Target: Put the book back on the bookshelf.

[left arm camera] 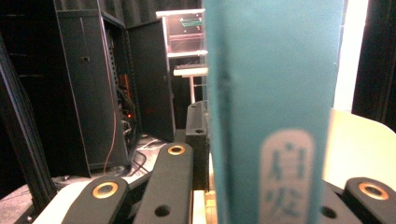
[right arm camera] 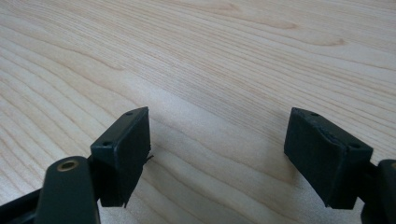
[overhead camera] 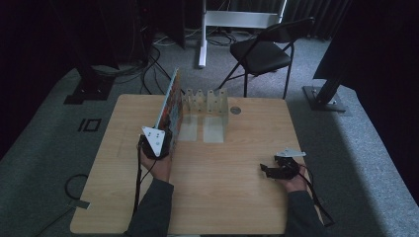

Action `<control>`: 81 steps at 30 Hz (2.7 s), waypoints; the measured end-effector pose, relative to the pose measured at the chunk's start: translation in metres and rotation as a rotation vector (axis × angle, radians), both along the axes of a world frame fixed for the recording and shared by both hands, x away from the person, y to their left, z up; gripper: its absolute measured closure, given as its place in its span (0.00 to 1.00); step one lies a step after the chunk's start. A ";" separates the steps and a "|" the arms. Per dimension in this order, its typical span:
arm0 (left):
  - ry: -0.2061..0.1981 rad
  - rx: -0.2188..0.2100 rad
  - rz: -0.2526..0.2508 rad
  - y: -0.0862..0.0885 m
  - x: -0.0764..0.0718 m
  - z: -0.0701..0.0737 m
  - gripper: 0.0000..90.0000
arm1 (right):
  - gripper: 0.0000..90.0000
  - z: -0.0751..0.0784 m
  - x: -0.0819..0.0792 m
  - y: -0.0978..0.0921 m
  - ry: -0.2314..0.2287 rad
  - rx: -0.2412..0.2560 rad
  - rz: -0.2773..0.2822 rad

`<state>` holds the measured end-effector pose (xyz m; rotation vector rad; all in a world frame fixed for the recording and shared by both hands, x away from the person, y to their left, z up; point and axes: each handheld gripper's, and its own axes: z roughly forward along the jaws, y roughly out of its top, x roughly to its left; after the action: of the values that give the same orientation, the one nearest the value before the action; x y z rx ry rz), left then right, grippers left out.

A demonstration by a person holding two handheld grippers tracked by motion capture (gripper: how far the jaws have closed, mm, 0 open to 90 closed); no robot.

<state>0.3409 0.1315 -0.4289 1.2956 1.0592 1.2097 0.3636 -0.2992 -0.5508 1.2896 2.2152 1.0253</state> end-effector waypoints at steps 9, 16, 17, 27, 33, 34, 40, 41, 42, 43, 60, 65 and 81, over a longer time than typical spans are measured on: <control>-0.001 -0.009 0.032 -0.005 0.003 -0.005 0.89 | 0.25 0.000 0.000 0.000 0.001 0.002 -0.001; -0.006 -0.010 0.037 -0.006 0.005 -0.008 0.89 | 0.25 0.000 0.000 0.000 0.001 0.002 0.000; -0.004 -0.010 0.039 -0.007 0.006 -0.008 0.89 | 0.25 0.000 0.000 0.000 0.000 0.002 0.000; -0.007 -0.015 0.039 -0.010 0.009 -0.010 0.89 | 0.25 0.000 0.000 0.000 0.001 0.003 0.000; -0.009 -0.003 0.046 -0.012 0.011 -0.011 0.89 | 0.25 0.000 0.000 0.000 0.001 0.003 0.001; -0.009 -0.003 0.046 -0.012 0.011 -0.011 0.89 | 0.25 0.000 0.000 0.000 0.001 0.003 0.001; -0.014 -0.001 0.051 -0.013 0.012 -0.011 0.89 | 0.25 0.000 0.000 0.000 0.001 0.002 0.001; -0.014 0.002 0.052 -0.013 0.012 -0.011 0.89 | 0.25 0.000 0.000 0.000 0.001 0.003 0.001; -0.015 0.002 0.051 -0.013 0.012 -0.011 0.89 | 0.25 0.000 0.000 0.000 0.001 0.003 0.001; -0.015 0.004 0.052 -0.014 0.012 -0.011 0.89 | 0.25 0.000 0.000 0.000 0.001 0.003 0.001; -0.008 -0.009 0.053 -0.010 0.012 -0.012 0.88 | 0.25 0.000 0.000 0.000 0.000 -0.001 0.002; -0.010 -0.014 0.058 -0.008 0.012 -0.012 0.88 | 0.25 0.000 0.000 0.000 0.001 -0.001 0.002; -0.011 -0.032 0.064 -0.001 0.011 -0.013 0.87 | 0.25 0.000 0.000 0.000 0.000 -0.001 0.002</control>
<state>0.3521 0.1304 -0.4415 1.2371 1.1154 1.2412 0.3638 -0.2992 -0.5509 1.2868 2.2175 1.0243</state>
